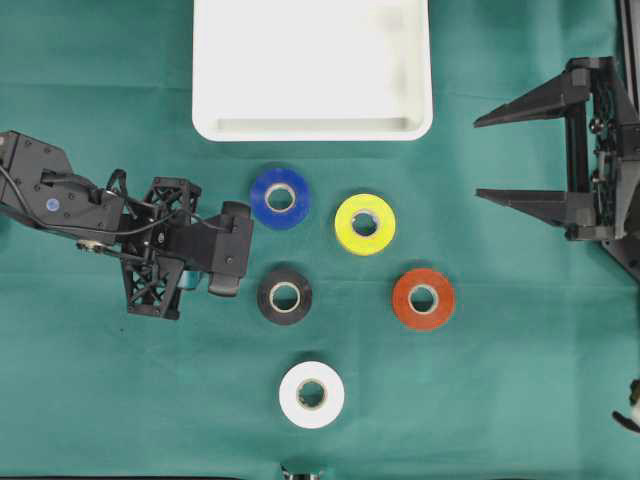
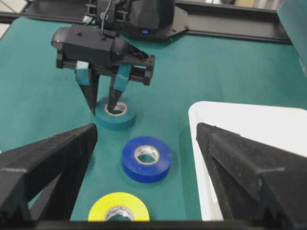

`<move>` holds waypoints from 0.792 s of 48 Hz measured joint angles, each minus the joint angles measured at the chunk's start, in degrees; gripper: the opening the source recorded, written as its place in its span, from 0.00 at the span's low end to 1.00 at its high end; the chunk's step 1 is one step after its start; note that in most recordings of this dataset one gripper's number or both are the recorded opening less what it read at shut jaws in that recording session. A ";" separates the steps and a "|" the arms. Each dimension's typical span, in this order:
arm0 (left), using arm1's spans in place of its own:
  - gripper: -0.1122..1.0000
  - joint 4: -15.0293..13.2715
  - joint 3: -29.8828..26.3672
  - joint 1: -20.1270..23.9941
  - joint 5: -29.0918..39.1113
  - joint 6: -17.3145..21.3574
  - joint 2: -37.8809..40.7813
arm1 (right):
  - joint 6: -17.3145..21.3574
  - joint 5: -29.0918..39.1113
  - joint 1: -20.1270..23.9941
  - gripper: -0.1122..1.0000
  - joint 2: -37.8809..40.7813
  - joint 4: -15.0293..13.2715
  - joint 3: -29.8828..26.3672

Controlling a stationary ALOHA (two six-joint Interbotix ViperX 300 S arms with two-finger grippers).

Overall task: Pick up the tape from a random location and place it into the white case.
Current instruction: 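Close the left gripper inside the teal roll's core to grip it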

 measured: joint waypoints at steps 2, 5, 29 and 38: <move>0.29 -0.09 -0.09 -0.09 0.09 0.09 0.00 | 0.00 0.00 0.00 0.93 0.00 0.09 0.00; 0.29 -0.09 -0.35 -0.18 0.53 0.00 0.00 | 0.00 0.00 0.00 0.93 0.00 0.00 0.00; 0.29 -0.18 -6.68 -0.53 13.89 -0.18 -5.45 | 0.00 0.53 -0.09 0.93 0.00 0.00 0.00; 0.29 -0.09 -9.84 -0.53 18.63 -0.26 -8.09 | 0.00 0.70 0.00 0.93 0.00 0.00 0.00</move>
